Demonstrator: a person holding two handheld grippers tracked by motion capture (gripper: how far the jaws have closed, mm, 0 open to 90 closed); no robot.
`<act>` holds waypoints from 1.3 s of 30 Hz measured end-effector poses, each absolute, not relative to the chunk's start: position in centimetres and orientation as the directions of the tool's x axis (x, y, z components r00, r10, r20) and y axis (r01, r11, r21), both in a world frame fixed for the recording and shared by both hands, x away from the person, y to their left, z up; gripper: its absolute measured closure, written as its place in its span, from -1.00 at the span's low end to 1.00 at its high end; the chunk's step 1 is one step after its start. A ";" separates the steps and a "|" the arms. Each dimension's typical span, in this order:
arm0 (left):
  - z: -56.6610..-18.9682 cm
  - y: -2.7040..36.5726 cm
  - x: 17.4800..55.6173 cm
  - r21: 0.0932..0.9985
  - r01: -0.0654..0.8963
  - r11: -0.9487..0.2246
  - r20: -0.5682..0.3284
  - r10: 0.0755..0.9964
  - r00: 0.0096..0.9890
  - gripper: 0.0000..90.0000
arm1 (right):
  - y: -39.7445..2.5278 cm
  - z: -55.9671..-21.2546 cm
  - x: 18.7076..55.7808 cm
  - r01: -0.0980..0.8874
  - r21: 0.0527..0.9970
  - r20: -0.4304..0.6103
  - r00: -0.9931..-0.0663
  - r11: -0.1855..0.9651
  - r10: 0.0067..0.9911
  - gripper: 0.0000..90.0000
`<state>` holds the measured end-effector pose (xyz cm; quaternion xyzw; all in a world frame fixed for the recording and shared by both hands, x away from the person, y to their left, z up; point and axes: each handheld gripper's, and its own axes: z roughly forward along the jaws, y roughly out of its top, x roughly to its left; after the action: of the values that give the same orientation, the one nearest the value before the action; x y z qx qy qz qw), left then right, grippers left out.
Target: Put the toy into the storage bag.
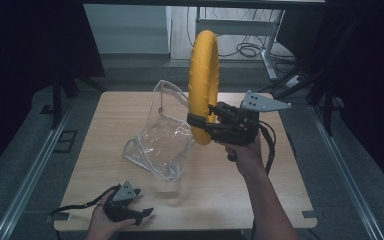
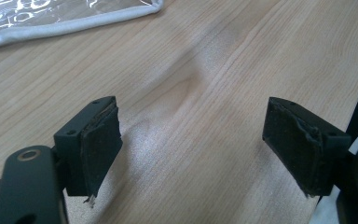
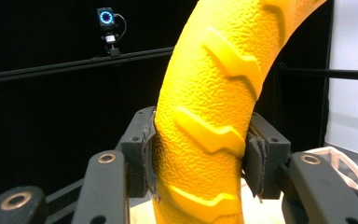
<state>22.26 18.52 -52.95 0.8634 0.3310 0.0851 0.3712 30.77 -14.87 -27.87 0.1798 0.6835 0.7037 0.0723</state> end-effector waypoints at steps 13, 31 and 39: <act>-53.0 18.5 22.2 0.698 0.505 -0.507 -0.097 0.632 0.769 -0.57 | -12.3 -27.3 30.6 0.125 0.990 0.137 -0.947 -0.061 0.292 0.13; -53.0 18.5 22.2 0.696 0.503 -0.513 -0.093 0.630 0.771 -0.57 | -9.0 -28.3 31.3 0.160 0.985 0.170 -0.962 -0.064 0.213 0.13; -53.0 18.6 22.2 0.694 0.500 -0.518 -0.089 0.627 0.774 -0.57 | -8.1 -28.7 31.5 0.169 0.984 0.177 -0.965 -0.058 0.194 0.13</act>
<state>22.17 18.56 -52.99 0.8669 0.3251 0.0865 0.3678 31.50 -8.06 -28.70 0.1321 0.6863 0.7151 0.0090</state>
